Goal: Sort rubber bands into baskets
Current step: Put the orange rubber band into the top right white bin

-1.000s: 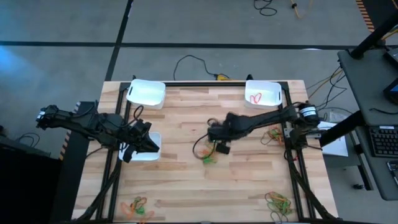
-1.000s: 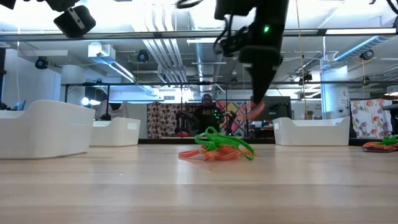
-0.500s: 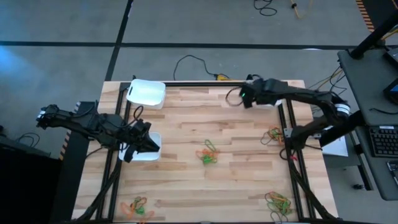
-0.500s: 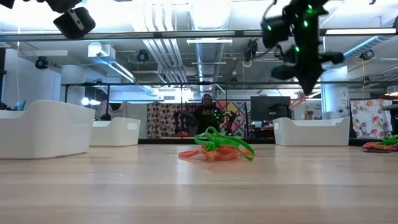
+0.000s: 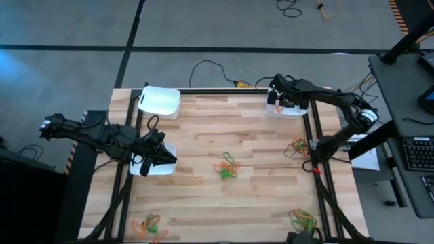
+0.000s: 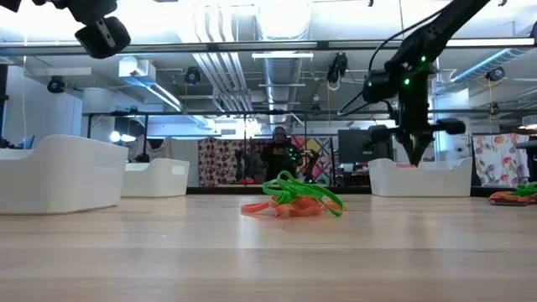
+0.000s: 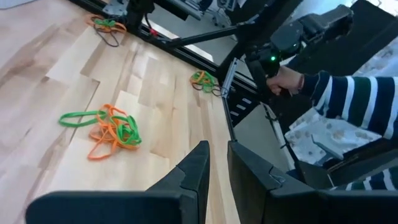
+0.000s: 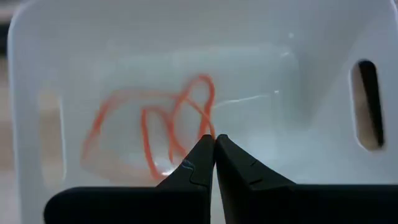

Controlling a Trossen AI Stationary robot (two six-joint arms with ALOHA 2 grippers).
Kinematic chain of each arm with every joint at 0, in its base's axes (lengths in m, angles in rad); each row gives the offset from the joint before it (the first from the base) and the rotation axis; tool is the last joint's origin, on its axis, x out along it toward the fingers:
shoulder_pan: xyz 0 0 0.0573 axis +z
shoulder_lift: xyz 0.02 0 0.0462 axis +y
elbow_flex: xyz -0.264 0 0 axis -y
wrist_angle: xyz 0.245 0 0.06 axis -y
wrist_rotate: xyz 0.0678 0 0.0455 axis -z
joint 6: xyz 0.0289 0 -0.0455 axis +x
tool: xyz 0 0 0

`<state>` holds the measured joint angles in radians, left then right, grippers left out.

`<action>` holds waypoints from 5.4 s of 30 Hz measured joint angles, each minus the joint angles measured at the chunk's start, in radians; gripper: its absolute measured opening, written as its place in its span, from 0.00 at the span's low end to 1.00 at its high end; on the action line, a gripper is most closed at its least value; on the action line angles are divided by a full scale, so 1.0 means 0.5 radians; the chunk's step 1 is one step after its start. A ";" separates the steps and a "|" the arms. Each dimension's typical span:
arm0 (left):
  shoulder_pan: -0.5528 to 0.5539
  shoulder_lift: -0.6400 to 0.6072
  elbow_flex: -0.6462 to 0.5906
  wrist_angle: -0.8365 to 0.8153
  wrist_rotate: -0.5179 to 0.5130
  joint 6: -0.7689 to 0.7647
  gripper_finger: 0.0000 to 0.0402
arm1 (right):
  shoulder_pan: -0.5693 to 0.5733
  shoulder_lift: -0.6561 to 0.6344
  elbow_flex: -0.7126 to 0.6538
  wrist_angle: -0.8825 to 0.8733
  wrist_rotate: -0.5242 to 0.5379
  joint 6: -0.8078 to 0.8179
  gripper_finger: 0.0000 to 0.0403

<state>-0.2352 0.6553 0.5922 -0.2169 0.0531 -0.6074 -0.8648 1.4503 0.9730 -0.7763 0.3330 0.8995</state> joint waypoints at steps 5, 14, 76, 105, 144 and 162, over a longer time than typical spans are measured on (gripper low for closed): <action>0.000 -0.005 0.000 0.000 -0.042 -0.011 0.11 | -0.049 0.134 -0.001 0.030 -0.038 0.049 0.03; 0.000 -0.005 0.000 0.030 -0.136 -0.080 0.11 | -0.041 0.212 -0.002 0.065 -0.016 -0.014 0.25; -0.030 0.008 0.003 0.044 -0.139 0.140 0.11 | 2.060 0.685 -0.094 1.286 -0.157 -0.617 0.13; -0.034 -0.019 0.003 0.074 -0.138 0.043 0.11 | 1.192 -0.601 -0.105 -0.005 0.445 -0.105 0.02; -0.034 -0.019 0.003 0.139 -0.336 0.037 0.11 | 0.163 -0.217 -0.224 0.449 -0.044 -0.051 0.34; -0.034 -0.016 0.003 0.137 -0.318 0.180 0.11 | 1.378 -0.766 -0.233 -0.713 -0.186 0.959 0.28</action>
<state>-0.2520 0.6472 0.5938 -0.1484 -0.1059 -0.5174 -0.1757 1.0672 0.8564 -1.1326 0.2400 1.3788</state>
